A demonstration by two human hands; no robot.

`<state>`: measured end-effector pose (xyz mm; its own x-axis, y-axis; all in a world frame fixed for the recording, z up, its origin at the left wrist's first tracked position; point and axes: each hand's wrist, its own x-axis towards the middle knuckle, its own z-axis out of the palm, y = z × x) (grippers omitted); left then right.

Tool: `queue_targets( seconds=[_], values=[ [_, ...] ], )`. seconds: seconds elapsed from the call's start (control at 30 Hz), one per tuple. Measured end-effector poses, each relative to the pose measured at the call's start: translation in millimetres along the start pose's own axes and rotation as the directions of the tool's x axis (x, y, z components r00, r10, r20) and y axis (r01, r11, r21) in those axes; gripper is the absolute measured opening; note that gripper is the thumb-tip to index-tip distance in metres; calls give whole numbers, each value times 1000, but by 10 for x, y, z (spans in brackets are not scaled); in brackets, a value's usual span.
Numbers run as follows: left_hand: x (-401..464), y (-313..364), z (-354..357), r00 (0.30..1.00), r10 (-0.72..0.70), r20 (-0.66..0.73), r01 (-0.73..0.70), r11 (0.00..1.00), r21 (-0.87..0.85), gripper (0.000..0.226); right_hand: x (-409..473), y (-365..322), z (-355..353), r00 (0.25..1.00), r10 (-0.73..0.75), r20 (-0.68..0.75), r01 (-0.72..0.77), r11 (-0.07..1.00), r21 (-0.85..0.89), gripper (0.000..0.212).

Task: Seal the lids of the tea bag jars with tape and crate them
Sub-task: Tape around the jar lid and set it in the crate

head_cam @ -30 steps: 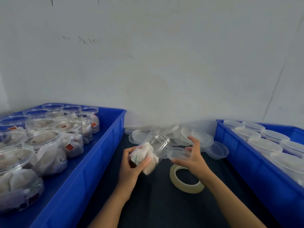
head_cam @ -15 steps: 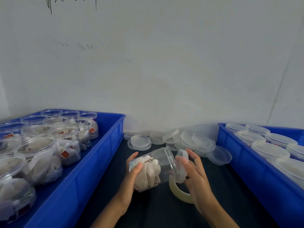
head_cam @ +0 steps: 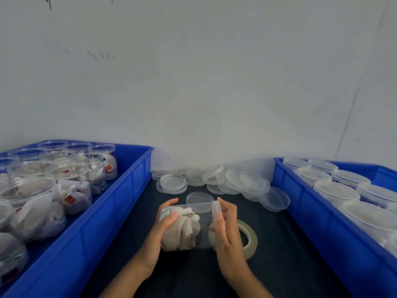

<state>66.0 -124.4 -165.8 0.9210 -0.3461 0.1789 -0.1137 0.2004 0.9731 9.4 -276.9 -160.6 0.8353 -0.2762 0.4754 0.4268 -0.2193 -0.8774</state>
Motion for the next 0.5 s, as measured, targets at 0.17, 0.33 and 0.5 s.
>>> queue_targets(
  seconds=[0.17, 0.33, 0.5],
  values=[
    [-13, 136, 46, 975, -177, 137, 182, 983, -26, 43, -15, -46, -125, 983, -186, 2, 183, 965, -187, 53],
    [36, 225, -73, 902, -297, 313, 317, 948, -13, 51, -18, -58, -163, 930, -366, 21, 360, 902, -239, 46],
    [4, 146, 10, 936, -253, 245, 280, 957, -79, 45, 13, -29, -180, 972, -236, 22, 234, 941, -246, 47]
  ],
)
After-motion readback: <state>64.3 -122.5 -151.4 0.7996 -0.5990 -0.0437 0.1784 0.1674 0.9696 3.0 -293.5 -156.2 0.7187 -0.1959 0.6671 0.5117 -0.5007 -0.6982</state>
